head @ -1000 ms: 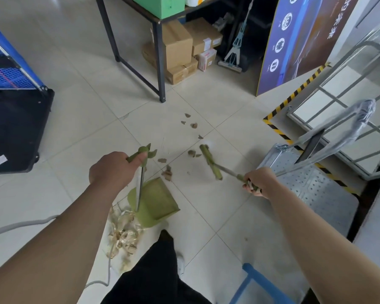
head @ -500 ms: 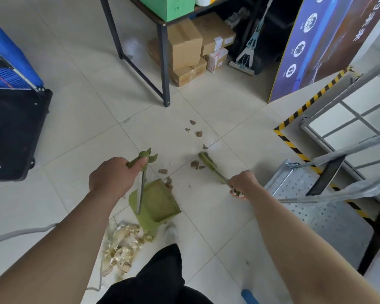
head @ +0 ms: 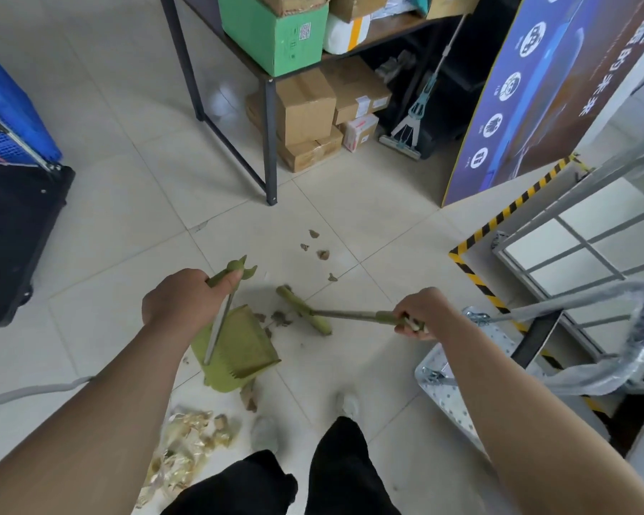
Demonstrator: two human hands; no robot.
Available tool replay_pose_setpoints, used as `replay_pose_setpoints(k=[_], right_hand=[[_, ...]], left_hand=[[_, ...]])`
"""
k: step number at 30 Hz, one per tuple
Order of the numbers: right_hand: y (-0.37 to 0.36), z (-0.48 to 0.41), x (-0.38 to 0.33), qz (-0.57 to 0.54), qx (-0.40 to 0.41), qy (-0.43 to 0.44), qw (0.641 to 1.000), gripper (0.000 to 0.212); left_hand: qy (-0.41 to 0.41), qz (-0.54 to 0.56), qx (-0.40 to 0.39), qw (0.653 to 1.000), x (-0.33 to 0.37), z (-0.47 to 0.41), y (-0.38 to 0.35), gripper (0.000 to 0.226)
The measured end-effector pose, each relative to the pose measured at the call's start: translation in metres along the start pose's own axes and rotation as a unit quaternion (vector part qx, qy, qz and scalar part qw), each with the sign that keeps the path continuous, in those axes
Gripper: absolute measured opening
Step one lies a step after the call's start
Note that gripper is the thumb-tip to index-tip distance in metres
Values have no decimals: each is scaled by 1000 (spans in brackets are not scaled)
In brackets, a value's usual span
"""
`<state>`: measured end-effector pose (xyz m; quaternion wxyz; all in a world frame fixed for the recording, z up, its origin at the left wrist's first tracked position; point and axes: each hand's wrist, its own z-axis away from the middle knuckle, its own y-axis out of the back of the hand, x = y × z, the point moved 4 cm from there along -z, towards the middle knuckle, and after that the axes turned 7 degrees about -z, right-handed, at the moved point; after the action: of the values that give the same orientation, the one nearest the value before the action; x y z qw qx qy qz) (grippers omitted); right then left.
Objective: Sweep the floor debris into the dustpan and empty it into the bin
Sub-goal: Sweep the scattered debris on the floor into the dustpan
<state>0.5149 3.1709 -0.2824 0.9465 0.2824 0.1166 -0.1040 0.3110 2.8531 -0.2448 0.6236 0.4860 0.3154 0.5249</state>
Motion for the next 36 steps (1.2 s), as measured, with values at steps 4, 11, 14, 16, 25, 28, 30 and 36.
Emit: replay_pose_setpoints(k=[4, 11, 14, 16, 25, 28, 30, 36], right_hand=[[35, -25, -19, -5, 18, 37, 999, 16], [77, -94, -67, -19, 20, 71, 997, 15], [88, -124, -88, 2, 19, 84, 996, 16], [86, -141, -99, 24, 2, 84, 996, 18], [37, -140, -107, 34, -58, 59, 996, 28], [21, -123, -99, 46, -74, 40, 995, 22], [10, -106, -95, 75, -86, 53, 992, 21], [-27, -57, -64, 106, -115, 50, 986, 30]], left_hand=[[28, 10, 7, 1000, 14, -4, 1, 71], [110, 18, 27, 993, 37, 0, -2, 75], [149, 10, 29, 988, 43, 3, -4, 78], [178, 8, 27, 984, 45, 8, -8, 79], [279, 34, 28, 959, 43, 60, -28, 80], [303, 62, 28, 951, 37, 82, -32, 75], [313, 73, 28, 947, 32, 97, -34, 74], [352, 109, 36, 929, 8, 159, -43, 69]])
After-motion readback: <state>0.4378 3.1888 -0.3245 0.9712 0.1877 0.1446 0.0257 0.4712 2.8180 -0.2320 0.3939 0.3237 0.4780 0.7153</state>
